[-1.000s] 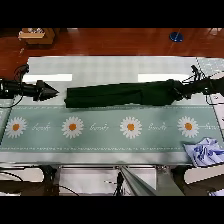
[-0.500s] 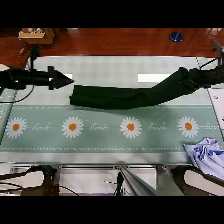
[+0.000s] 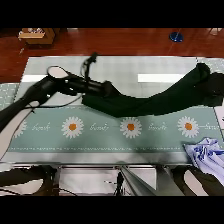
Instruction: Fold the shirts.
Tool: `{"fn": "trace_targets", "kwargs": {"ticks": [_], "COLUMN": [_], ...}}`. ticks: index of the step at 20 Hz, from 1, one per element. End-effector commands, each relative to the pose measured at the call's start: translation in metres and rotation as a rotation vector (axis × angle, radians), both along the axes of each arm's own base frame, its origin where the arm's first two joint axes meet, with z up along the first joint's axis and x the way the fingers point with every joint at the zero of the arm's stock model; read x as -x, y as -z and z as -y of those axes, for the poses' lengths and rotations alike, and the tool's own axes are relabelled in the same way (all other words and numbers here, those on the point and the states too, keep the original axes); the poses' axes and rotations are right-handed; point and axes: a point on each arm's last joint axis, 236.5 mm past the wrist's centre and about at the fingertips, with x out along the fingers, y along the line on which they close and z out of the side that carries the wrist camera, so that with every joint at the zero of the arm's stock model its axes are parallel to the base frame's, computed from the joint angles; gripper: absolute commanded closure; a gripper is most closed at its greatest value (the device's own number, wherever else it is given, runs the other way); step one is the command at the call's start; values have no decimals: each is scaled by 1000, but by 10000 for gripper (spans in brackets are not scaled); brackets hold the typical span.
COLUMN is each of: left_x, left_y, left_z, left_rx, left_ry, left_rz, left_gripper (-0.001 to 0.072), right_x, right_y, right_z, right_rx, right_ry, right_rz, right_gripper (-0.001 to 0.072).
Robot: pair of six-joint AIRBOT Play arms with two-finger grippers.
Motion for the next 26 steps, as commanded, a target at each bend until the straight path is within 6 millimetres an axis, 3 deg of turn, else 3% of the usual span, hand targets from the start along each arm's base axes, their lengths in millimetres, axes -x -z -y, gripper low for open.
{"fn": "trace_targets", "kwargs": {"ticks": [1, 10, 14, 17, 20, 23, 26], "left_x": [33, 47, 69, 86, 84, 54, 24], "left_y": [19, 65, 84, 82, 72, 44, 18], "left_z": [54, 106, 131, 161, 189, 181, 127], "left_rx": [4, 31, 21, 67, 108, 166, 94], "left_ry": [33, -49, -19, -4, 21, 20, 84], "left_rz": [-55, -221, -268, -327, -306, -254, -99], "left_gripper": [676, 676, 676, 676, 677, 678, 679], "right_x": [19, 32, 31, 32, 32, 33, 31], "right_y": [-13, -18, -19, -24, -25, -26, -27], "right_z": [-3, -16, -18, -26, -28, -31, -30], "right_rx": [14, -22, -27, -59, -68, -79, -80], "right_ry": [15, -28, -34, -53, -59, -67, -60], "right_rz": [22, 11, 17, 28, 27, 26, 39], "right_gripper": [678, 678, 678, 678, 678, 678, 678]}}
